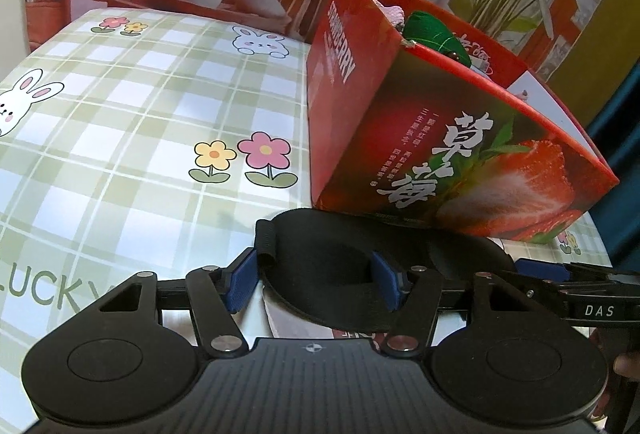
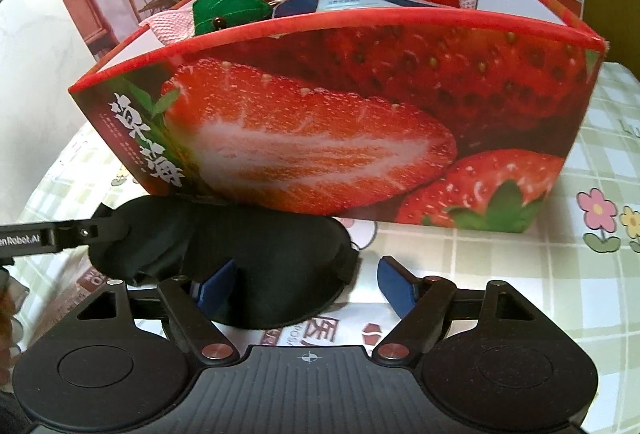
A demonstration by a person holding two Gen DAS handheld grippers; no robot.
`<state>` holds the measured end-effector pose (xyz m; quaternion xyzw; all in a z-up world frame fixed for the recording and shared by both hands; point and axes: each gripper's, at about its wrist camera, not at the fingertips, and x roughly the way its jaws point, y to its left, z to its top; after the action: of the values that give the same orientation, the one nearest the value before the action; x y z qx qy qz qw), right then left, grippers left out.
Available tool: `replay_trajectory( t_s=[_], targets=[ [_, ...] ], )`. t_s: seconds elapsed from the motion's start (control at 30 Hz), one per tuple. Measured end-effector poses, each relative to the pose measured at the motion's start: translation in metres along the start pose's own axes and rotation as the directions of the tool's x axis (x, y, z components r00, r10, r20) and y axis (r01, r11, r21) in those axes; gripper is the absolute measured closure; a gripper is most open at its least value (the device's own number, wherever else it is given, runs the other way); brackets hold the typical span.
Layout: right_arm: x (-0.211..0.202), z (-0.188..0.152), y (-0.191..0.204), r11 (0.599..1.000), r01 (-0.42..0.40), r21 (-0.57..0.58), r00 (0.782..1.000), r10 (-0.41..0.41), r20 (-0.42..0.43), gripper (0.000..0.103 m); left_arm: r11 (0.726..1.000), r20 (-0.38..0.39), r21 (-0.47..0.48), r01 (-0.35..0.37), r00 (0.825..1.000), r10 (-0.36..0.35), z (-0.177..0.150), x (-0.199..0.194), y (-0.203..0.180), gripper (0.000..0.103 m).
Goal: Organize soft objects
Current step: 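Lower both grippers onto the black eye mask and close them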
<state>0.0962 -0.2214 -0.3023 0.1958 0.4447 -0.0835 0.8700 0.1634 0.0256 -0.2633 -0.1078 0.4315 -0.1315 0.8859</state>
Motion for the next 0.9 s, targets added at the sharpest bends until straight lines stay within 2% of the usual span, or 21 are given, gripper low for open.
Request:
replay_trajectory(
  t_s=[0.1,0.2,0.43,0.67,0.9],
  targets=[
    [0.003,0.001,0.007,1.000,-0.023,-0.012,1.000,0.023,-0.011,0.030,1.000,-0.002,0.001,0.007,1.000,-0.007,0.000,0.000,0.000,0.041],
    [0.000,0.001,0.009,0.999,-0.041,-0.003,0.999,0.041,0.007,0.036,1.000,-0.004,-0.013,0.013,1.000,-0.014,0.001,-0.003,0.003,0.048],
    [-0.020,0.006,0.002,0.999,-0.044,0.021,0.996,0.042,0.075,0.061,1.000,0.045,0.006,0.007,0.999,-0.007,0.007,-0.020,-0.001,0.070],
    [-0.042,0.008,-0.001,0.996,-0.086,0.011,0.988,0.083,0.133,0.078,0.999,0.055,0.029,0.040,0.998,-0.042,0.004,-0.028,-0.012,0.075],
    [-0.056,0.005,-0.001,0.995,-0.103,-0.015,0.982,0.104,0.156,0.084,0.993,0.083,0.069,0.094,0.992,-0.099,0.000,-0.043,-0.025,0.083]
  ],
)
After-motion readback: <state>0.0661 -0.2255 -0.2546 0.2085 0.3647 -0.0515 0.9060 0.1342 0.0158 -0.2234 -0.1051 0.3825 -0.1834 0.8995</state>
